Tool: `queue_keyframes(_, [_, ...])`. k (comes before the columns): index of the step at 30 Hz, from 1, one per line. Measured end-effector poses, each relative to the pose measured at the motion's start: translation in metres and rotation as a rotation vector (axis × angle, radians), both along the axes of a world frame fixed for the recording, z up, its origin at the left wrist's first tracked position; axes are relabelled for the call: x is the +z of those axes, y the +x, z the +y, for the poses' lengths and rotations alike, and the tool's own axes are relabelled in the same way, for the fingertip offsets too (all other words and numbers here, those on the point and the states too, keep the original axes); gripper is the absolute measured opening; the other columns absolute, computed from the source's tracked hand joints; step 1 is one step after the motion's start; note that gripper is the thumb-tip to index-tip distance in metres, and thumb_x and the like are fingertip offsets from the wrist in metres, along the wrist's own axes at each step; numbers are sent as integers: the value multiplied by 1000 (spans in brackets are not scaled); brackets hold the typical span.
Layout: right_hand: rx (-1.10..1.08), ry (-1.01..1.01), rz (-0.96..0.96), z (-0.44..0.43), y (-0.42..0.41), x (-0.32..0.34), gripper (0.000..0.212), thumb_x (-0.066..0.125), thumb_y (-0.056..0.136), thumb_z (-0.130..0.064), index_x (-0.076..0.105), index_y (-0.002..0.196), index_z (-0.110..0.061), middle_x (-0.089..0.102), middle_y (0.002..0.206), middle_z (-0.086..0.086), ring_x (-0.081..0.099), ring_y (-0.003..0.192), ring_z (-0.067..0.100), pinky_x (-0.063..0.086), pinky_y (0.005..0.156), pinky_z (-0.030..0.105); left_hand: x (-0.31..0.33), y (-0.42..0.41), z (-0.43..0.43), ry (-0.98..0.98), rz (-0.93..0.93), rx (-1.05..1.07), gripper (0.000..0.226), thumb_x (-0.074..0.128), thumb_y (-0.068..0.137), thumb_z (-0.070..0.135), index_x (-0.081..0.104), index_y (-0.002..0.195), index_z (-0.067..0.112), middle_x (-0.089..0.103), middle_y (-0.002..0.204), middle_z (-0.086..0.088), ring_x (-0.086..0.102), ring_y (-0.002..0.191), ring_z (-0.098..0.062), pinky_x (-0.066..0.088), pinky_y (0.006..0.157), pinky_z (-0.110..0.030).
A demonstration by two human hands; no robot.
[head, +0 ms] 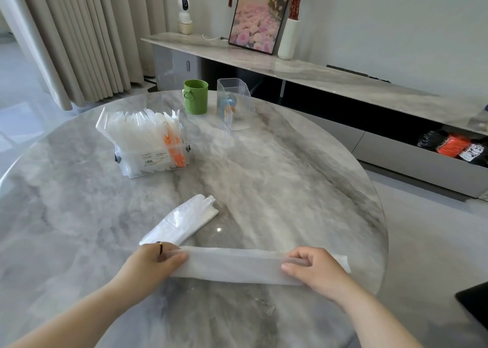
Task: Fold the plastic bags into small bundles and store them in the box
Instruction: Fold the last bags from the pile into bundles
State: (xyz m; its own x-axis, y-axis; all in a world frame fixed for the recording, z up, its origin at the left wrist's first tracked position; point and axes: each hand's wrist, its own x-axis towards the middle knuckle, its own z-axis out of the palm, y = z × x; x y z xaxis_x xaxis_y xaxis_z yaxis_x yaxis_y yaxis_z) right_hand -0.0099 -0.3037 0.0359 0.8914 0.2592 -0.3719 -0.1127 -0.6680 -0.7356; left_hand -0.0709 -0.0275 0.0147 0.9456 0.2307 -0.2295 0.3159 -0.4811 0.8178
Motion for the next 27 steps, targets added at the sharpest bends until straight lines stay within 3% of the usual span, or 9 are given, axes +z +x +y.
queue_keyframes(5, [-108,-138,-104,15,6,-13,33,56,88,-14,44,58,-20,42,57,-7,36,53,5,30,48,14,-11,6,-8,125,-34,155,26,60,86,19,60,76,-5,49,62,-3,42,57,-15,28,52,-22])
queue_keyframes(8, [-79,-245,-192,24,3,-15,31,51,88,-14,40,61,-23,46,62,-10,43,65,12,32,53,15,-5,4,-15,191,-77,179,13,62,84,17,62,73,11,58,66,2,54,62,-12,33,53,-15])
queue_keyframes(11, [-43,-332,-246,29,0,-16,11,48,90,-16,44,80,-20,63,92,-4,48,82,15,29,62,21,-2,5,-16,212,-128,174,24,64,83,15,51,72,32,55,77,14,56,71,-8,36,57,-15])
queue_keyframes(14, [-45,-383,-259,31,1,-18,6,45,91,-17,42,87,-20,64,110,-3,56,99,18,32,69,23,-3,3,-16,525,-491,29,6,53,85,27,51,90,29,51,92,14,50,88,-15,36,72,-24])
queue_keyframes(16, [-55,-389,-275,32,1,-19,6,43,92,-16,42,87,-19,64,107,-2,56,98,19,34,71,24,-8,0,-24,644,-674,-210,23,35,94,38,50,103,24,53,106,12,48,95,-13,31,87,-21])
queue_keyframes(19, [-59,-404,-306,32,0,-19,6,41,93,-15,40,87,-18,59,97,-3,48,85,16,28,65,23,-20,-4,-43,685,-615,-462,41,13,100,35,49,113,18,66,114,4,44,117,-13,20,104,-23])
queue_keyframes(21, [-62,-410,-327,31,-1,-19,7,41,93,-15,39,88,-18,56,95,-4,49,86,16,27,65,22,-37,-4,-47,749,-525,-530,49,5,100,35,46,119,16,62,120,3,17,141,-11,14,109,-26])
queue_keyframes(23, [-59,-431,-309,32,-1,-19,8,39,94,-15,37,88,-18,57,98,-4,51,90,17,27,65,21,-46,-3,-45,774,-468,-517,52,2,99,37,44,121,16,62,121,2,-6,143,-5,11,109,-26])
queue_keyframes(27, [-43,-479,-282,35,-3,-14,4,36,96,-15,35,94,-18,61,116,1,55,109,20,34,72,27,-49,-3,-43,799,-426,-481,52,2,99,40,43,122,18,64,120,2,-10,142,-4,10,109,-25])
